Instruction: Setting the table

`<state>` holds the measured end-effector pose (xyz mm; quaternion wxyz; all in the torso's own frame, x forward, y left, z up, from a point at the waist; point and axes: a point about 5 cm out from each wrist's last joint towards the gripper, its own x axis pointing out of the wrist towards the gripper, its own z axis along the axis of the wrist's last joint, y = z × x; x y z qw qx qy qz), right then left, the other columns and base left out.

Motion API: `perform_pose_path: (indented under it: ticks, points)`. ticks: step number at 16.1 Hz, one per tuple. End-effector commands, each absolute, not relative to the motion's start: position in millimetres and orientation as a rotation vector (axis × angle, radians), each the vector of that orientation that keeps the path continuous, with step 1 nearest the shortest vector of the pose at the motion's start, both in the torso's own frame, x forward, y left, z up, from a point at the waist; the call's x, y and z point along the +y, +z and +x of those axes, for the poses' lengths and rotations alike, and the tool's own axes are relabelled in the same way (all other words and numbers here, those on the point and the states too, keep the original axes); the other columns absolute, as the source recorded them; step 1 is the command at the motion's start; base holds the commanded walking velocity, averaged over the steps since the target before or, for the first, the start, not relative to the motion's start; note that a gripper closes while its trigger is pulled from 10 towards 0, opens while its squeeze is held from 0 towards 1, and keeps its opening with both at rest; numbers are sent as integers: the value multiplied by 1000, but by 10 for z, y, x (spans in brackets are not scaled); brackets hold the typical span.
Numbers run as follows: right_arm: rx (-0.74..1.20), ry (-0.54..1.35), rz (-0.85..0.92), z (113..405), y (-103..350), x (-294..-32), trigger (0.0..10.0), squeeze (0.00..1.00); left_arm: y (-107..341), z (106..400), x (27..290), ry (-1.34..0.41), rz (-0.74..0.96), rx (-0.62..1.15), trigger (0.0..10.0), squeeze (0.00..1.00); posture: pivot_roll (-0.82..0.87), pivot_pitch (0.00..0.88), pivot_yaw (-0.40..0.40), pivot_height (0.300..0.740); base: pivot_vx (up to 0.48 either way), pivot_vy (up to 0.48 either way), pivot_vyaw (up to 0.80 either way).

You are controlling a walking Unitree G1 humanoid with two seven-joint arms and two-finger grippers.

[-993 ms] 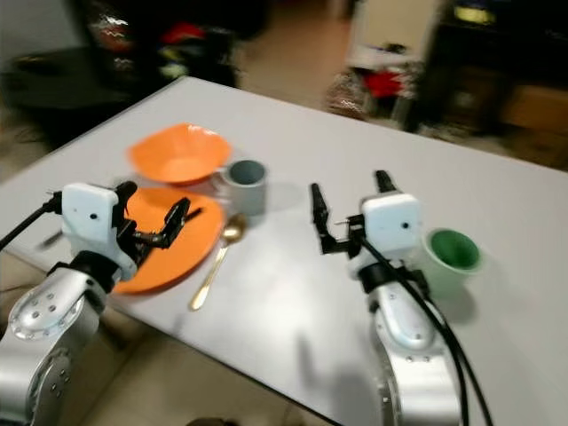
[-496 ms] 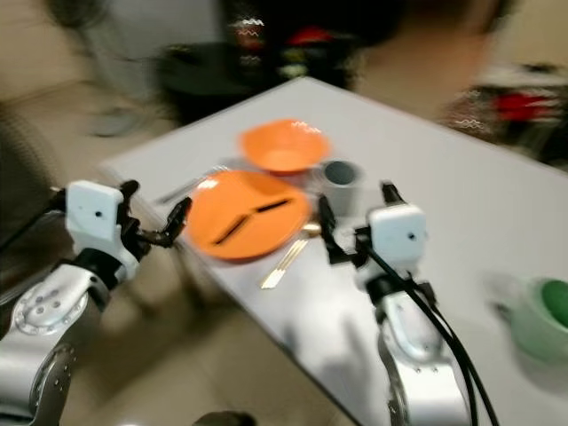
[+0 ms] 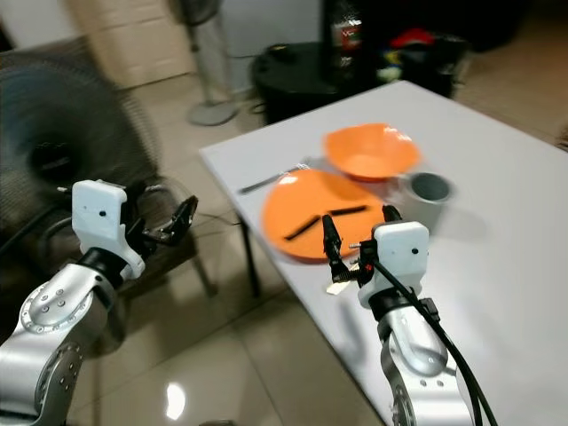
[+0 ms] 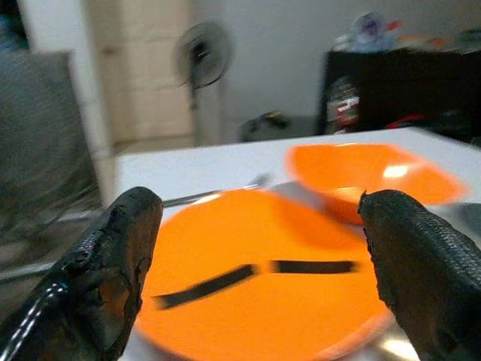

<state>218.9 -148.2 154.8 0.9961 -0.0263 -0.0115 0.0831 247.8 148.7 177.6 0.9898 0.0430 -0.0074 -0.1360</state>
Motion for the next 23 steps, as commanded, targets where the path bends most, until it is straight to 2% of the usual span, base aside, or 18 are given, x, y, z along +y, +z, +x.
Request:
perform_pose_path:
  ticks: [1, 5, 9, 14, 15, 16, 23]
  points:
    - [-11, 199, -23, 2217, 1545, -1443, 10000, 1000, 1741, 2453, 1525, -267, 118, 5, 10000, 0, 45, 0, 52, 740, 0, 0, 800]
    - [-3, 182, 30, 2254, 1513, -1420, 10000, 1000, 1675, 2457, 1577, -237, 117, 32, 10000, 0, 52, 0, 52, 740, 0, 0, 800]
    - [-13, 157, 75, 2294, 1496, -1387, 10000, 1000, 1677, 2532, 1539, -263, 146, 35, 10000, 0, 51, 0, 70, 740, 0, 308, 772]
    - [46, 61, 40, 2347, 1493, -1483, 10000, 1000, 1683, 2541, 1585, -265, 152, 37, 10000, 0, 43, 0, 81, 740, 0, 356, 0]
    - [50, 64, 48, 2354, 1492, -1484, 10000, 247, 1676, 2546, 1612, -248, 152, 40, 10000, 0, 44, 0, 76, 740, 0, 382, 0]
    - [66, 64, 43, 2379, 1489, -1488, 10000, 0, 1682, 2570, 1638, -224, 146, 41, 10000, 0, 42, 0, 84, 740, 0, 382, 0]
    - [103, 98, 63, 2420, 1504, -1467, 10000, 0, 1690, 2578, 1616, -222, 141, 48, 10000, 0, 74, 0, 55, 740, 0, 381, 0]
